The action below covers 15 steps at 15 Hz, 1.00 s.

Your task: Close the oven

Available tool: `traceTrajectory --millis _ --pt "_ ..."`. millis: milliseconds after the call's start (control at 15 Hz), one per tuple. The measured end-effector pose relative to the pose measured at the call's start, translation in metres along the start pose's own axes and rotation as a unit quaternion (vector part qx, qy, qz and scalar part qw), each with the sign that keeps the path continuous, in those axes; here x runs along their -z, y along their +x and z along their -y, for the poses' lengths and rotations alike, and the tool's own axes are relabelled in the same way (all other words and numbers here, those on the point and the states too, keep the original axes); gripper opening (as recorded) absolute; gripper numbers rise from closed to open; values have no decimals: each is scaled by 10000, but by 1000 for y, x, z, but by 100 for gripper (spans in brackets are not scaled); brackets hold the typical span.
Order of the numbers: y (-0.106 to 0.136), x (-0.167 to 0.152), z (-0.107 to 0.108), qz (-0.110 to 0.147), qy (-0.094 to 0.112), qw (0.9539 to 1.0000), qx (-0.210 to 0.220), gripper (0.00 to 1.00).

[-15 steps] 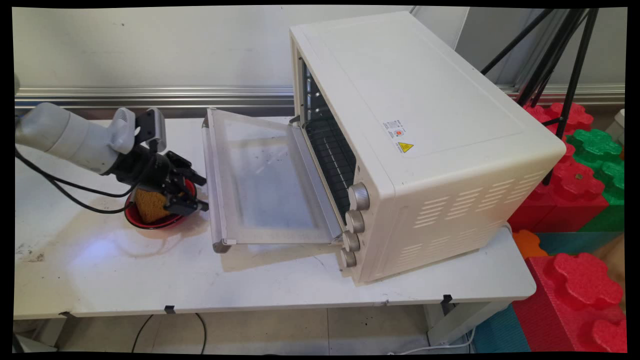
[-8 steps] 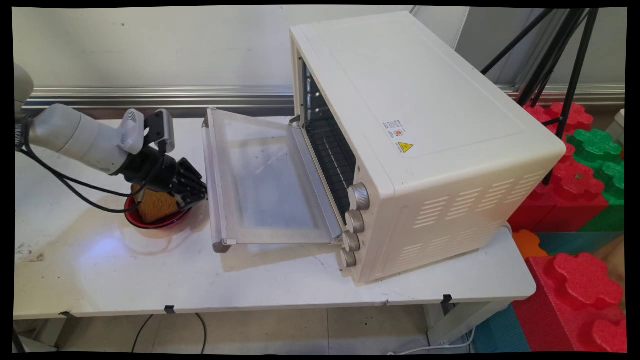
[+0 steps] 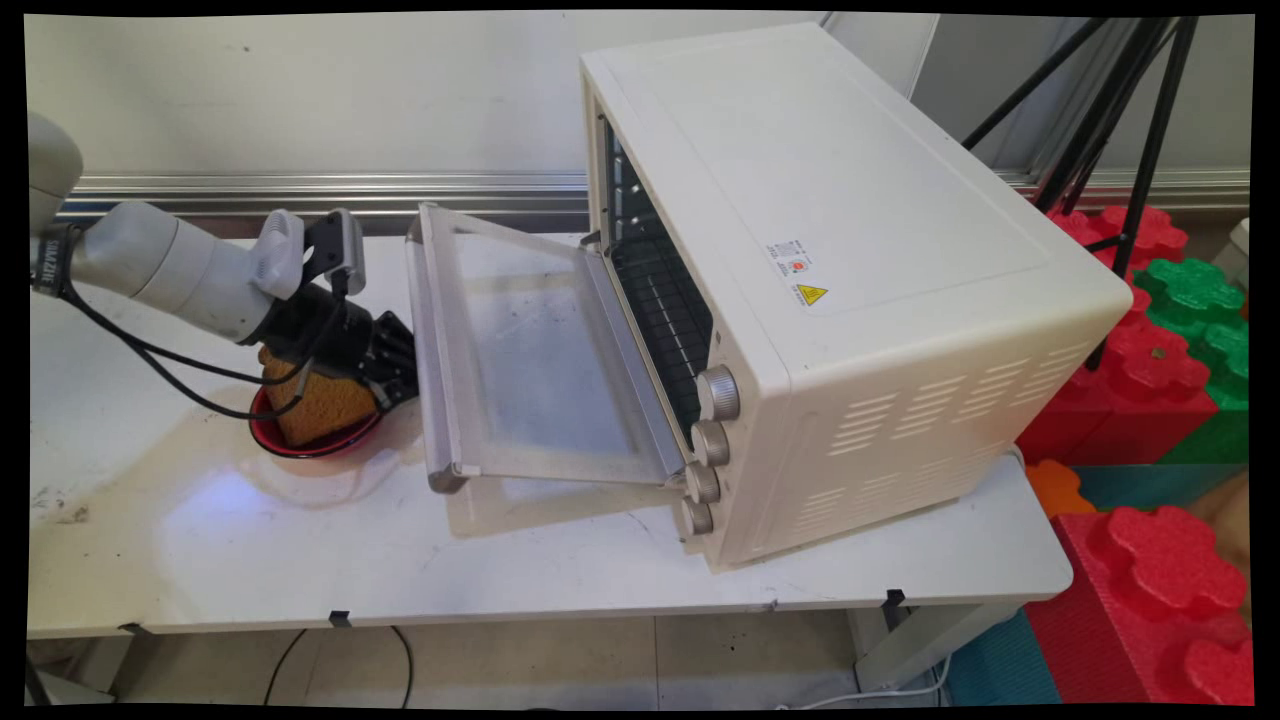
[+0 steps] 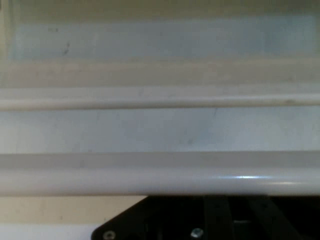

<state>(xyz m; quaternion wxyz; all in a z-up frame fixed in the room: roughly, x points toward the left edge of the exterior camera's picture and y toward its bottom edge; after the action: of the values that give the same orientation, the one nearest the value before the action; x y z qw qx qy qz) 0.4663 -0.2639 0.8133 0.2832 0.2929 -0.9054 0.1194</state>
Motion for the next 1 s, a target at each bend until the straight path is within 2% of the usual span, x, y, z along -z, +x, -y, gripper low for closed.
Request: traceTrajectory --millis 667,1000 --pt "39 13 -3 -453 3 9988 200 0" --pt "69 21 2 -647 -41 9975 282 0"
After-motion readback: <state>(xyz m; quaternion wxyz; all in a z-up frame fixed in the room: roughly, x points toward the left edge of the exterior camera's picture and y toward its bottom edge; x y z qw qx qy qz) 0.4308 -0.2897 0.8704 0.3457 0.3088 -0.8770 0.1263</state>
